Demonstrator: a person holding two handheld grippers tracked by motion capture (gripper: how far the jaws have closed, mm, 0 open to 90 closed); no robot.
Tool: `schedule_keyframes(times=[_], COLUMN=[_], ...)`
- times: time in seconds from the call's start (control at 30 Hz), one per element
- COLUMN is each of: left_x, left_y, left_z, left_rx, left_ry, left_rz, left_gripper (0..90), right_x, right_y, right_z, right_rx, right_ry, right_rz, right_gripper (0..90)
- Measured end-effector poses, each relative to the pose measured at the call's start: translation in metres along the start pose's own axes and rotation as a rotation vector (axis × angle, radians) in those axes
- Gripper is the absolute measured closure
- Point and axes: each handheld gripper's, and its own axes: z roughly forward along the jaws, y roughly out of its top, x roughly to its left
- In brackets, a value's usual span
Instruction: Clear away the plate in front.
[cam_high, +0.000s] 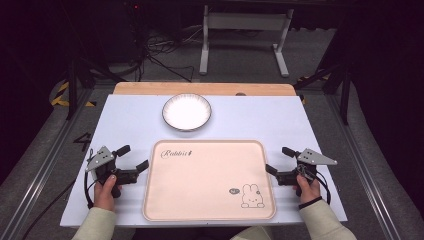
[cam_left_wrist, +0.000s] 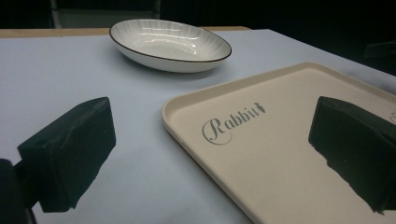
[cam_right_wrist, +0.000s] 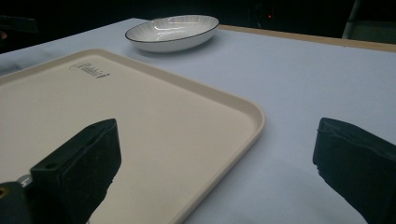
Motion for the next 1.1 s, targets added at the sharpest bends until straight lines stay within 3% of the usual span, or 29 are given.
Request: schedule_keyframes(times=[0.23,0.3,0.37,0.47,0.7,0.83,0.9,1.1], left_x=[0.001,0.000,0.000,-0.003,-0.008,-0.010,-0.011,-0.006], left_y=[0.001,0.003,0.006,0.014,0.028,0.036,0.039,0.044], left_z=[0.001,0.003,0.005,0.005,0.007,0.009,0.011,0.015], left_rx=[0.014,0.014,0.007,-0.001,0.003,-0.009,-0.006,-0.009], left_ry=[0.001,0.006,-0.030,-0.089,-0.062,-0.082,-0.098,-0.084], left_rz=[-0.009,-0.058,-0.083,-0.051,-0.027,-0.013,-0.013,-0.051], left_gripper=[1.1,1.1,2.2,1.7,1.8,0.5,0.8,0.9], right_x=[0.001,0.001,0.001,0.002,0.004,0.004,0.004,0.005], right_y=[0.000,0.000,0.000,0.000,0.001,0.001,0.001,0.001], right_z=[0.001,0.001,0.001,0.001,0.003,0.003,0.003,0.004], right_rx=[0.007,0.008,0.010,0.012,0.030,0.033,0.033,0.032], right_ry=[0.001,0.002,0.001,-0.002,-0.007,-0.009,-0.010,-0.012], right_rz=[-0.010,-0.012,-0.012,-0.016,-0.031,-0.040,-0.040,-0.043], right_gripper=[1.8,1.8,1.8,1.8,1.8,1.8,1.8,1.8])
